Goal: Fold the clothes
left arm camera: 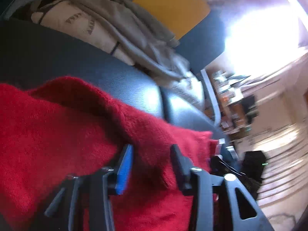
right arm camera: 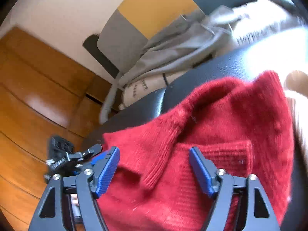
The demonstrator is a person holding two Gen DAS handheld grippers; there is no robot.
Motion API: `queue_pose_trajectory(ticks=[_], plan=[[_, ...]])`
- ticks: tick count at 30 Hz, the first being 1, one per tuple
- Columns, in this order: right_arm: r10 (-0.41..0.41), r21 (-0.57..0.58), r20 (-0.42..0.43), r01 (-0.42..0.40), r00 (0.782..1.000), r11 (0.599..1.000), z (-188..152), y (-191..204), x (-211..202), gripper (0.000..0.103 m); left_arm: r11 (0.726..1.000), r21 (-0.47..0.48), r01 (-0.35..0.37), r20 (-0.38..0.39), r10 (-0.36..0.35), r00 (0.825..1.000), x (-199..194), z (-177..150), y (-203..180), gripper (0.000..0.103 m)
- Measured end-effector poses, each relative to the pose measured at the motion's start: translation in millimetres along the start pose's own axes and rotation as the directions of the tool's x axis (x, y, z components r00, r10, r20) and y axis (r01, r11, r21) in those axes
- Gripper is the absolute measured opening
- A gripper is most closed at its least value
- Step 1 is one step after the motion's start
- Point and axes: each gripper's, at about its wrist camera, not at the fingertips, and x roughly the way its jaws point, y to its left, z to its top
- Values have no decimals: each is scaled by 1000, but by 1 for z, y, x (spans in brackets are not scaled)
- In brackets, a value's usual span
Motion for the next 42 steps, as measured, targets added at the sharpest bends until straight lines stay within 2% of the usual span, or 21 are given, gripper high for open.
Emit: queue_pose_trajectory(ticks=[2,4,6,10,13,16,18,21,22,24,25,26,27,29,32,34,35,38,42], plan=[[-64,-34,-28,63,998,997,2,4,8,7,999,33,-16,25,15,1000,-3,0,-6,6],[-106,-99,-17,104,994,990,2,15,4,7,998,67,18,84,-23,996,-22,-6,-13,5],[-120,-155,8,119,993,981,1,26,-9,7,995,83,49,103,-57,993,-39,-13,-16,5],[-116,-166,19,118,993,979,-10,25,-34,7,995,96,-1,63,-5,998,-37,-34,-6,5],[-149,-141,-23,144,989,979,-22,12,-25,7,995,75,-60,14,59,998,-23,-45,10,6],[-142,-97,-35,138,989,986,-25,-2,-16,7,996,64,-54,26,53,998,-24,-46,13,10],[-125,-79,-38,122,991,989,-23,-5,-15,7,991,77,-110,64,105,992,-36,-46,4,20],[-137,-98,5,137,991,986,-18,2,-29,19,959,161,-235,188,204,961,-59,-47,-14,22],[-157,-139,50,162,986,977,-15,10,-38,21,950,186,-250,235,205,950,-67,-45,-21,24],[-155,-213,101,174,983,961,-11,27,-46,30,939,238,-250,287,178,941,-73,-39,-34,28],[-153,-261,122,181,981,948,-9,38,-48,35,924,270,-270,312,181,933,-72,-34,-42,28],[-149,-308,143,188,978,933,-6,49,-49,45,911,297,-286,320,187,929,-67,-31,-49,29],[-155,-356,153,201,976,913,-5,58,-45,52,898,322,-300,325,193,926,-62,-28,-55,30],[-187,-457,136,229,973,860,-3,76,-24,52,870,361,-337,291,238,927,-40,-26,-62,30],[-242,-528,64,239,968,815,-12,77,7,52,851,390,-350,231,278,932,-14,-42,-54,30],[-277,-553,36,250,960,795,-25,69,18,52,839,407,-361,245,281,928,-1,-60,-42,31],[-297,-568,27,260,954,781,-33,63,24,53,843,408,-352,261,261,929,1,-64,-39,31],[-288,-584,91,285,953,760,-46,56,22,54,880,365,-304,245,224,943,-1,-57,-29,33],[-335,-596,113,333,936,731,-48,61,33,59,890,356,-284,236,209,949,3,-49,-24,33]])
